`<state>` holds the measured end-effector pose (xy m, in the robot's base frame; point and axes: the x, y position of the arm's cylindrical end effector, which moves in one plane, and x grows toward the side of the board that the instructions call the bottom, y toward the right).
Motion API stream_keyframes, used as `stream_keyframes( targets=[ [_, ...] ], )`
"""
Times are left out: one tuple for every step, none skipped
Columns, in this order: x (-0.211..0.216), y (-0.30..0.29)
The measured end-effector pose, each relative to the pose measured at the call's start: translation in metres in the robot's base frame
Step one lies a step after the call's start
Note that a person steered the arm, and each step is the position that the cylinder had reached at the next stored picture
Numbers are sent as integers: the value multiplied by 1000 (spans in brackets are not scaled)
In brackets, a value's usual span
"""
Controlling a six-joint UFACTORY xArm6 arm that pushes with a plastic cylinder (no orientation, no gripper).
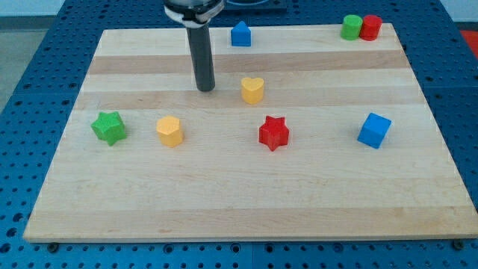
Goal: Place the yellow heart towards left of green circle
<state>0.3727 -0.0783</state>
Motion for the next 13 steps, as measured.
stream_keyframes(
  targets=[
    [29, 23],
    [10, 73],
    [-34, 117],
    [-58, 154],
    [-52, 155],
    [-34, 158],
    [-49, 172],
    [-89, 179],
    [-119, 179],
    [-114, 179],
    [-92, 181],
    [-75, 198],
    [-78, 215]
  ],
)
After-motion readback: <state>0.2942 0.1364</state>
